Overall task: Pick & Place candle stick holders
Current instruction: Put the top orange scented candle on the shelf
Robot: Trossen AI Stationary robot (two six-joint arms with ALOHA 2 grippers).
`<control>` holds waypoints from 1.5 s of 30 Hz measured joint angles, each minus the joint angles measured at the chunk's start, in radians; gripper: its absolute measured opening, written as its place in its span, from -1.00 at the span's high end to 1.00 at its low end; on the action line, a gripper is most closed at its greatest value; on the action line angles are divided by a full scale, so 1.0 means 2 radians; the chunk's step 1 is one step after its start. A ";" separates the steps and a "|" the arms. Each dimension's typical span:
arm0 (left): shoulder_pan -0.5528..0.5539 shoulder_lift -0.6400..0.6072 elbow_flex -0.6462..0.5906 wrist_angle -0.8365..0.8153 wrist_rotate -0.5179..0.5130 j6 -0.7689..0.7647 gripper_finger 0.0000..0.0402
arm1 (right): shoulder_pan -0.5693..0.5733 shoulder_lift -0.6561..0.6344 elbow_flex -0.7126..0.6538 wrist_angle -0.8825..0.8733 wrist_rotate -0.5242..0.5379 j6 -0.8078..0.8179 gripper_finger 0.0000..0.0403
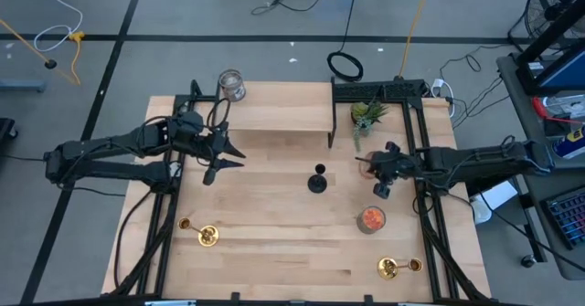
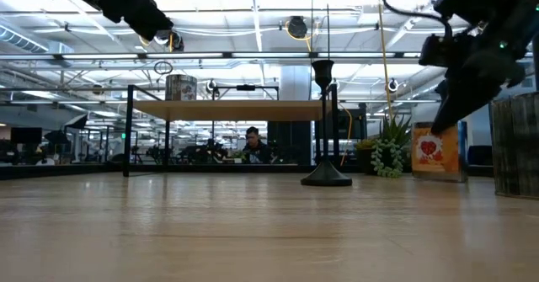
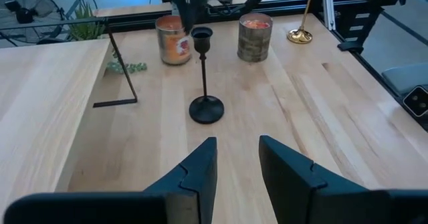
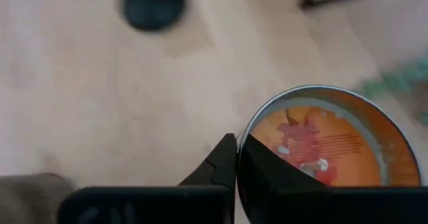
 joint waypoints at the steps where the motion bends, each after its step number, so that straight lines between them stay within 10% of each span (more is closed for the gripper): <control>1: 0.000 0.000 0.000 0.000 0.000 0.000 0.41 | 0.002 0.000 0.005 0.010 -0.013 -0.001 0.97; 8: 0.000 0.000 0.000 0.000 0.000 0.000 0.41 | 0.025 0.000 0.066 0.036 -0.110 0.012 0.98; 24: 0.000 0.000 0.000 0.003 0.000 -0.007 0.41 | 0.096 0.026 0.181 0.129 -0.136 -0.162 0.98; 33: 0.000 0.000 0.000 0.025 0.000 -0.013 0.41 | 0.057 0.179 0.288 0.157 -0.133 -0.371 0.98; 45: 0.000 0.000 0.000 0.023 0.000 -0.022 0.41 | -0.082 0.393 0.548 -0.005 -0.134 -0.342 0.98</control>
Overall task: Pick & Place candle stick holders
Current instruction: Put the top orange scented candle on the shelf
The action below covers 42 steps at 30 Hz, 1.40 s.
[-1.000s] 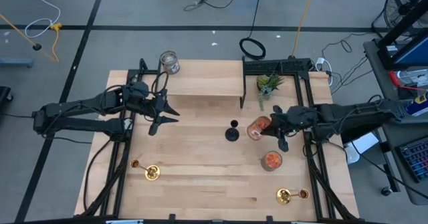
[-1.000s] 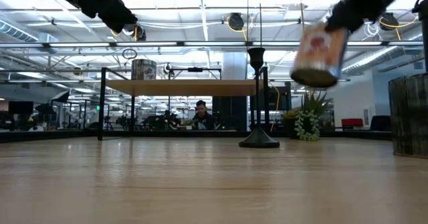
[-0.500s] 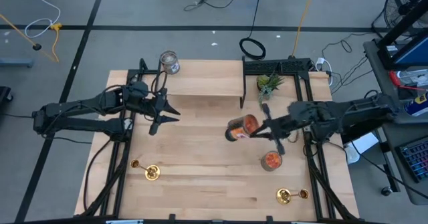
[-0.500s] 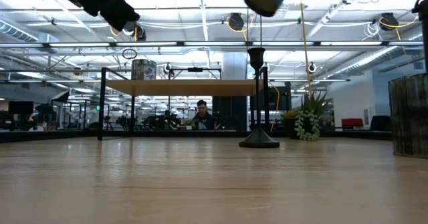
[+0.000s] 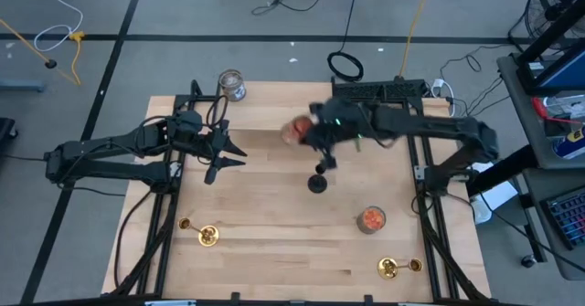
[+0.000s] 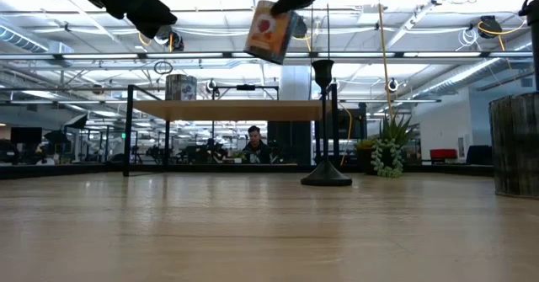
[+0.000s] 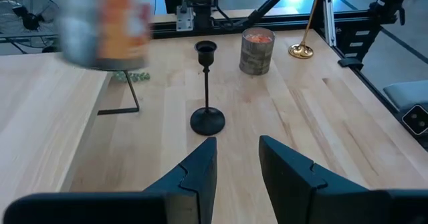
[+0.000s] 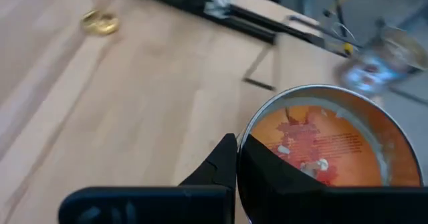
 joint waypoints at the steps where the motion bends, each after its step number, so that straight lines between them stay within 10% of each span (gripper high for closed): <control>1: 0.000 0.000 0.000 0.000 0.000 0.000 0.41 | -0.011 0.013 0.019 -0.006 -0.001 0.008 0.98; 16: 0.000 0.000 0.000 -0.001 0.000 0.026 0.41 | -0.113 0.155 0.098 0.092 -0.002 0.041 0.98; 42: 0.000 0.000 0.000 -0.001 0.000 0.027 0.41 | -0.151 0.170 0.079 0.125 -0.041 0.056 0.92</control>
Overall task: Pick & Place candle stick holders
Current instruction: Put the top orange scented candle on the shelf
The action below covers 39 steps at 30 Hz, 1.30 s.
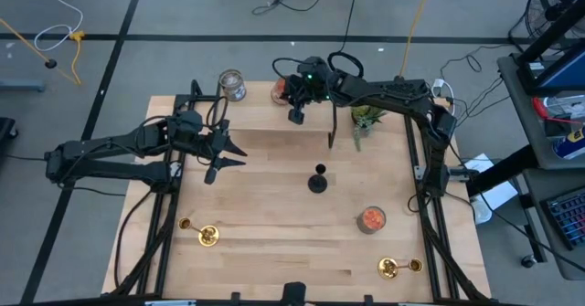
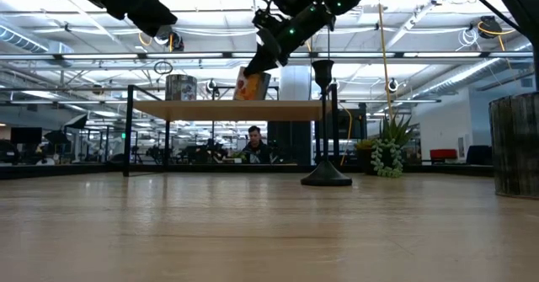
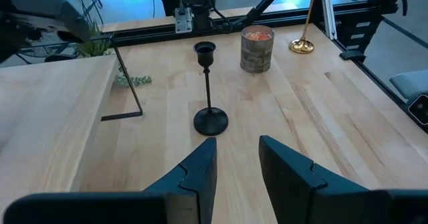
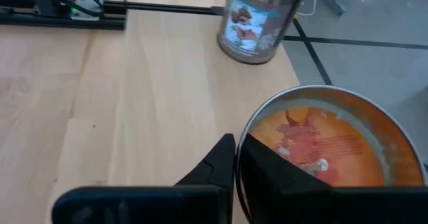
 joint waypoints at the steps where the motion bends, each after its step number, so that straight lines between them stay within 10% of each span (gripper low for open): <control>1: 0.000 0.000 0.000 0.000 0.000 0.000 0.41 | -0.001 0.000 -0.002 0.001 0.000 0.000 0.93; 30: 0.000 0.000 0.000 -0.032 0.000 -0.004 0.41 | 0.011 -0.010 -0.005 0.025 0.005 -0.045 0.38; 39: 0.000 0.000 0.000 -0.039 0.000 -0.015 0.41 | 0.052 -0.042 -0.005 -0.015 0.095 -0.038 0.11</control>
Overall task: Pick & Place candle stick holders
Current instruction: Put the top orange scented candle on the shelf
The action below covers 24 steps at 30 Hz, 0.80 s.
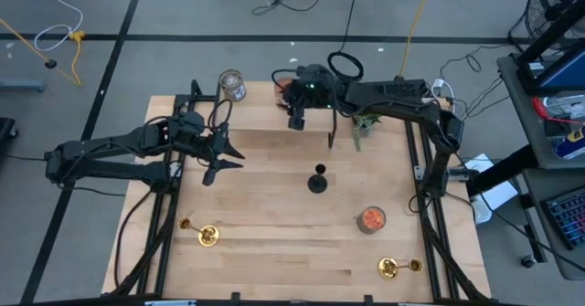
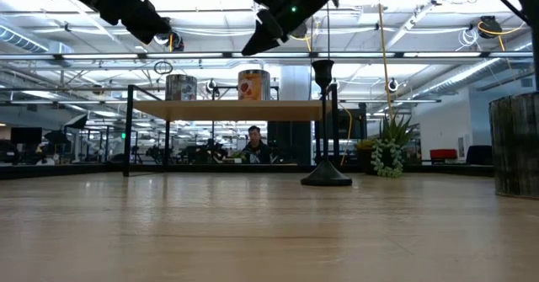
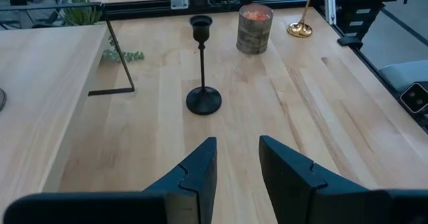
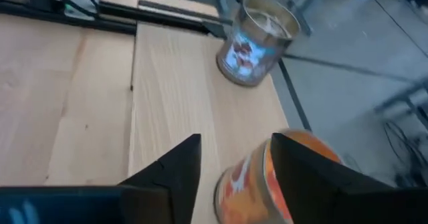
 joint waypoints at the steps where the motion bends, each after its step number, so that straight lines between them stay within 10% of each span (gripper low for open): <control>1: 0.000 0.000 0.000 0.000 0.000 0.000 0.41 | 0.005 -0.001 0.000 -0.008 0.014 0.010 0.08; 10: 0.000 0.000 0.000 0.001 -0.004 -0.001 0.41 | 0.023 0.000 -0.041 -0.045 0.145 0.126 -0.06; 20: 0.000 0.000 0.000 0.000 -0.044 -0.001 0.41 | -0.013 0.001 -0.127 0.099 0.138 0.117 -0.08; 24: 0.000 0.000 0.000 -0.004 -0.048 0.002 0.41 | -0.027 0.002 -0.138 0.142 0.050 0.090 -0.07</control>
